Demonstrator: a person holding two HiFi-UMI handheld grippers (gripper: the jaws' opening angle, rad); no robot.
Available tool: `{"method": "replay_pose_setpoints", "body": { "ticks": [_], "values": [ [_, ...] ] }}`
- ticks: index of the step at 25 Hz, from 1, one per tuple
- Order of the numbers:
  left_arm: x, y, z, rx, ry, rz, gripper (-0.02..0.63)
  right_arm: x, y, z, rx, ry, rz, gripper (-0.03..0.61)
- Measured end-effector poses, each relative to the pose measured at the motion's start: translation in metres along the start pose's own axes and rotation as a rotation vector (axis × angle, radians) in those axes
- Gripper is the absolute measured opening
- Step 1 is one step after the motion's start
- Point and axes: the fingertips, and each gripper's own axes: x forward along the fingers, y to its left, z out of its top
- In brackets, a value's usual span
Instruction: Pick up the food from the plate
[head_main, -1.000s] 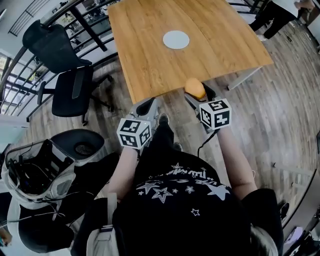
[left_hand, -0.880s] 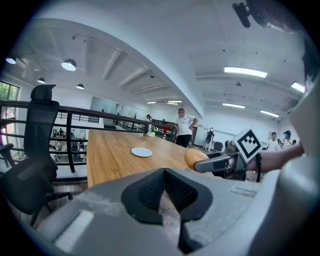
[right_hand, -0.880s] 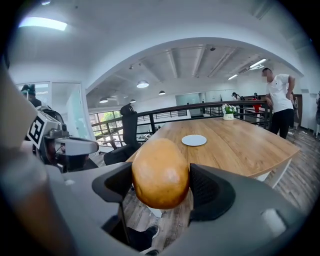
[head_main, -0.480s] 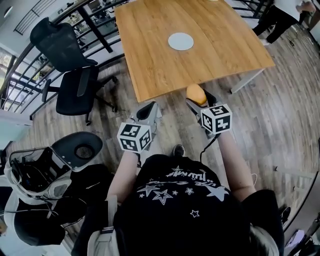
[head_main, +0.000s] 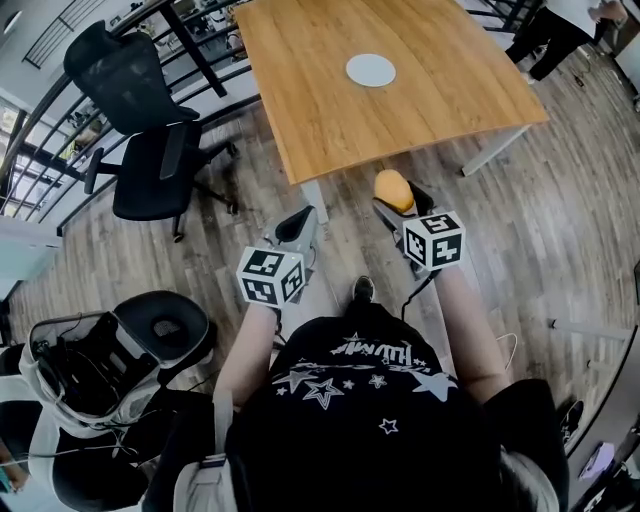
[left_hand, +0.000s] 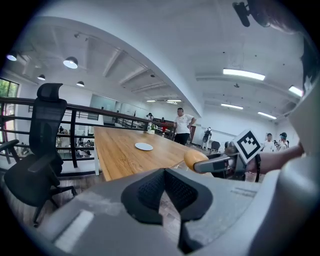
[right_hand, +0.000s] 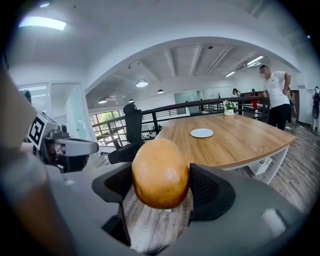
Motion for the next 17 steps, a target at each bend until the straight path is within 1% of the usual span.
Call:
{"method": "replay_pose_setpoints", "body": {
  "ticks": [3, 7, 17],
  "values": [
    [-0.022, -0.015, -0.007, 0.003, 0.005, -0.009, 0.002, -0.021, 0.016, -0.008, 0.012, -0.008, -0.011, 0.356],
    [-0.058, -0.036, -0.014, 0.012, -0.009, -0.024, 0.002, -0.057, 0.042, -0.020, 0.006, -0.022, -0.029, 0.356],
    [-0.112, -0.040, -0.040, 0.009, -0.016, -0.050, 0.002, -0.081, 0.090, -0.041, 0.006, -0.039, -0.062, 0.356]
  ]
}}
